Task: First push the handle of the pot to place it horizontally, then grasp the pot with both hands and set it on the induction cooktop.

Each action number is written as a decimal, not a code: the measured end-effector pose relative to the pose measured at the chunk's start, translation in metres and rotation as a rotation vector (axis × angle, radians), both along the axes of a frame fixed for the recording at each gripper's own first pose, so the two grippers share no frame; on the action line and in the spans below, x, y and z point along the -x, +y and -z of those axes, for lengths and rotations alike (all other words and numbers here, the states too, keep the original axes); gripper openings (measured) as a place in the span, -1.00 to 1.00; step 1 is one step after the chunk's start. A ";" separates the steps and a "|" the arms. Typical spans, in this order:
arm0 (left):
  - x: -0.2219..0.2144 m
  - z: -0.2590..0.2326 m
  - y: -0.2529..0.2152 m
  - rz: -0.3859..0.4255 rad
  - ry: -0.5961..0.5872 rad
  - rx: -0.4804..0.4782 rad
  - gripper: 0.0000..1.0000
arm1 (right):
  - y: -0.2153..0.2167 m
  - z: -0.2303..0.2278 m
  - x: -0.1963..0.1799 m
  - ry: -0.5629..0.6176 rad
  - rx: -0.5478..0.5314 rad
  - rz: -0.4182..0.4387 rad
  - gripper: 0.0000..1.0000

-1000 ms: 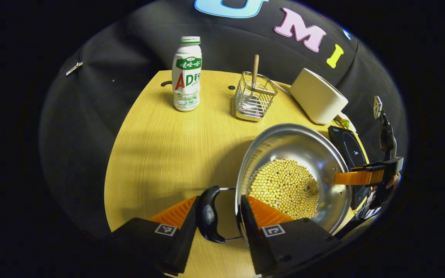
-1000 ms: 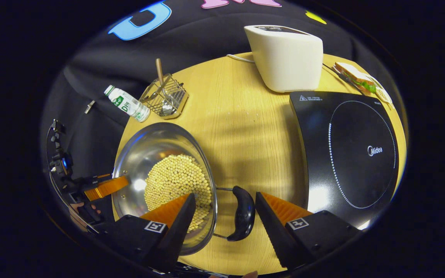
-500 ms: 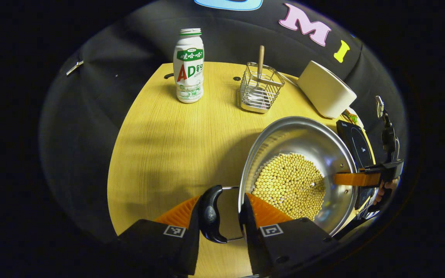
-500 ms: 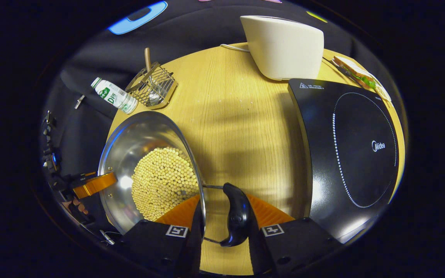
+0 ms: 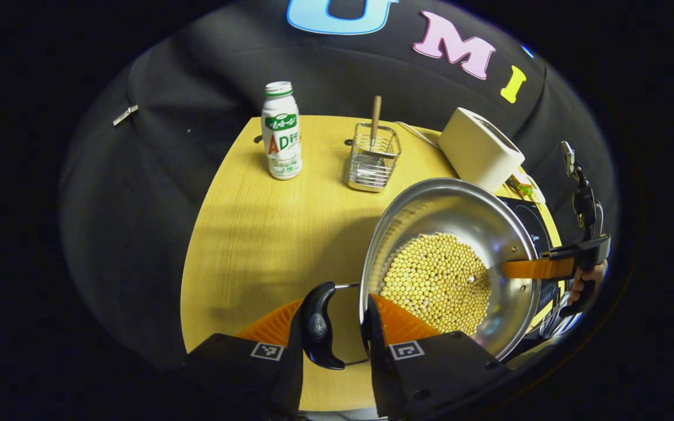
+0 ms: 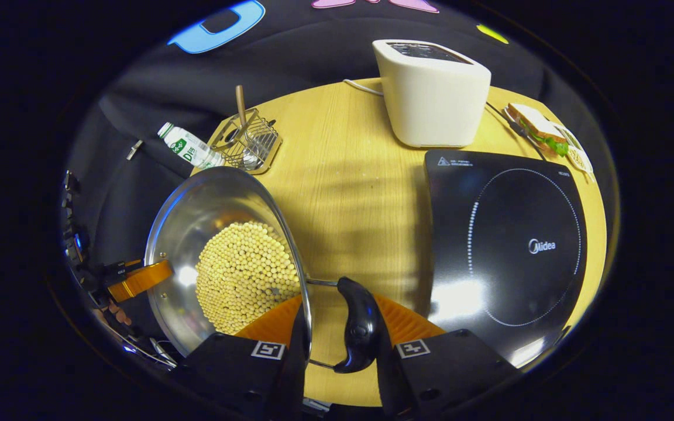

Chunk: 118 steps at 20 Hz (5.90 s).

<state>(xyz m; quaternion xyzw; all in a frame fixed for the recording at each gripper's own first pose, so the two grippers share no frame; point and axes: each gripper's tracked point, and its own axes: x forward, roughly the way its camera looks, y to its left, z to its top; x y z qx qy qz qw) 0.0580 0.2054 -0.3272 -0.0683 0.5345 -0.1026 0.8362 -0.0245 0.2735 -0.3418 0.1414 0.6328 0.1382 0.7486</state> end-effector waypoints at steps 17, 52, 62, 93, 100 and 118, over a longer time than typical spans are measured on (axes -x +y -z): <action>-0.019 -0.074 -0.254 0.078 -0.041 0.098 0.01 | -0.268 -0.035 -0.033 -0.136 0.083 0.152 0.07; -0.055 -0.012 -0.349 0.059 0.042 0.102 0.21 | -0.347 0.052 -0.076 -0.095 0.078 0.215 0.20; -0.052 -0.026 -0.347 -0.002 -0.019 0.160 0.92 | -0.362 0.023 -0.070 -0.121 0.066 0.299 0.99; 0.001 -0.368 -0.269 -0.085 -0.961 0.120 0.89 | -0.355 -0.349 -0.079 -1.144 0.155 0.327 0.96; 0.021 -0.368 -0.258 -0.109 -0.982 0.107 0.89 | -0.342 -0.368 -0.061 -1.255 0.242 0.265 0.95; 0.016 -0.349 -0.256 -0.114 -0.938 0.088 0.90 | -0.346 -0.347 -0.070 -1.181 0.244 0.267 0.96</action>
